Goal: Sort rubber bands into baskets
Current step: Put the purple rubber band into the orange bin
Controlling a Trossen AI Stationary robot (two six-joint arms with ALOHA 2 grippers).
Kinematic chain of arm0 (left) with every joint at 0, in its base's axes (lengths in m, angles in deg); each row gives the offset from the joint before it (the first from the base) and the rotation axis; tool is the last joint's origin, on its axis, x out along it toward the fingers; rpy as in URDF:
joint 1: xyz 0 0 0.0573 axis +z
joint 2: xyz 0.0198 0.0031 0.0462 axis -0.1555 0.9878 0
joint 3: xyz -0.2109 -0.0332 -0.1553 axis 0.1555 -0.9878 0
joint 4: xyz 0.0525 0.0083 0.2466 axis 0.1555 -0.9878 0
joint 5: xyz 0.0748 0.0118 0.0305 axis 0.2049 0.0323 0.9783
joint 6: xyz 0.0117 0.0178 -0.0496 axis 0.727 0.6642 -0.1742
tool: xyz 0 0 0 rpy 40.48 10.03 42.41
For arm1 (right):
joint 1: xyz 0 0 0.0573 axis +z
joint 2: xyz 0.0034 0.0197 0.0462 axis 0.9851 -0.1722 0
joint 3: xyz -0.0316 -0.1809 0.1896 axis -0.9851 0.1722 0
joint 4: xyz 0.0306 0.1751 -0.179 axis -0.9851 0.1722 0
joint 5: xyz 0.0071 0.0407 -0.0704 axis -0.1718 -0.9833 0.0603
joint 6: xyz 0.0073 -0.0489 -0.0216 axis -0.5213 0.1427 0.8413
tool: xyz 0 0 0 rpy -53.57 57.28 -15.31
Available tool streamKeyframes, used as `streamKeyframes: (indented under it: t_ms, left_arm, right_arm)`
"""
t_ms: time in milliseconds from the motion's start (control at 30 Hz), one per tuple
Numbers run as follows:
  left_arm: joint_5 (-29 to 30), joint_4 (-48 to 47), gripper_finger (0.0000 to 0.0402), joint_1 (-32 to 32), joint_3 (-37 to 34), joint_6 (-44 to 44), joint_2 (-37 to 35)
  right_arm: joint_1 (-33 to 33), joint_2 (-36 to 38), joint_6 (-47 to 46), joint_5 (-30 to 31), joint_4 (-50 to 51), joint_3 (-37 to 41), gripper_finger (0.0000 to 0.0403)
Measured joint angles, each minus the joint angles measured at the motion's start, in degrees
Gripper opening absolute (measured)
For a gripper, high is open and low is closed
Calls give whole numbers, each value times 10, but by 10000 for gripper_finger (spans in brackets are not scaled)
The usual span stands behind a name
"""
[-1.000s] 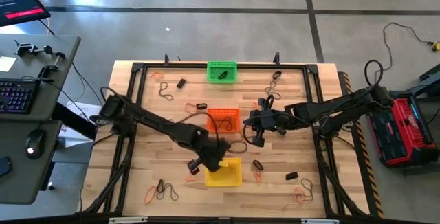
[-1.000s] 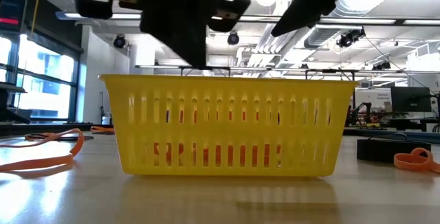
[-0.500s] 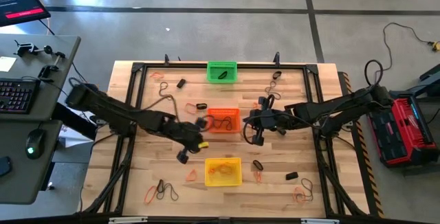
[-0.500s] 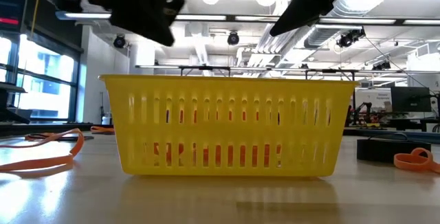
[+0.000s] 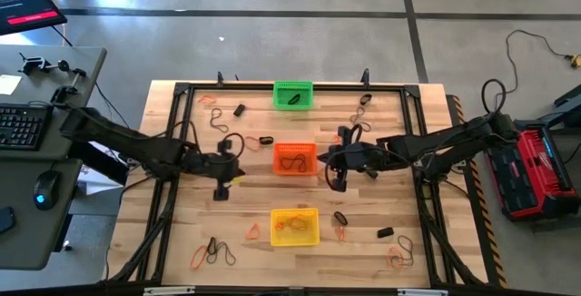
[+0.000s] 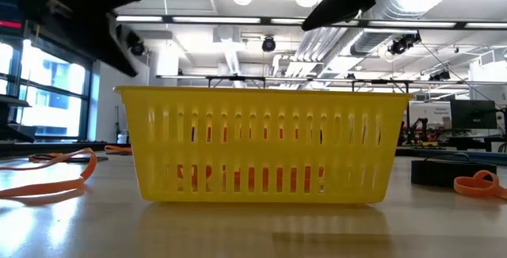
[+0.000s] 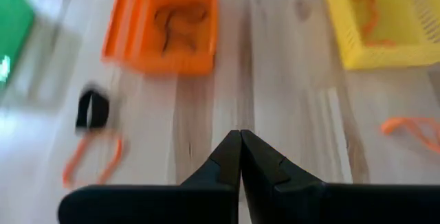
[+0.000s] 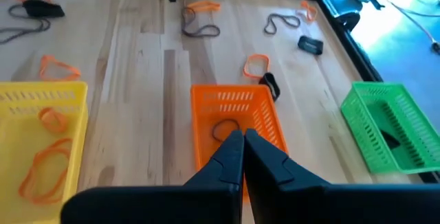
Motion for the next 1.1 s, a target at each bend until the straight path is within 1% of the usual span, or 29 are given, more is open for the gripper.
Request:
streamKeyframes:
  t_ms: [200,367,500,667,733,833,933,1100]
  left_arm:
    - [2,-108,1,0,-6,-93,-12]
    - [3,-151,2,0,-6,-133,7]
    - [12,-158,20,0,-6,-145,32]
    - [21,-154,67,3,-6,-162,68]
    - [19,-152,86,10,-6,-180,82]
    - [-1,-155,109,26,-6,-204,110]
    - [-15,-158,117,43,-6,-207,139]
    - [-21,-156,116,60,-6,-203,176]
  right_arm:
    - [-16,0,14,0,-6,0,0]
    - [-23,-3,14,0,-7,0,0]
    - [-23,-12,24,0,-8,0,0]
    - [-23,-23,34,-4,-7,0,0]
    - [-23,-25,40,-5,-12,0,0]
    - [-23,-25,44,-5,-13,0,0]
    - [-23,-25,55,-5,-15,0,0]
    - [-23,-25,64,-10,-15,0,0]
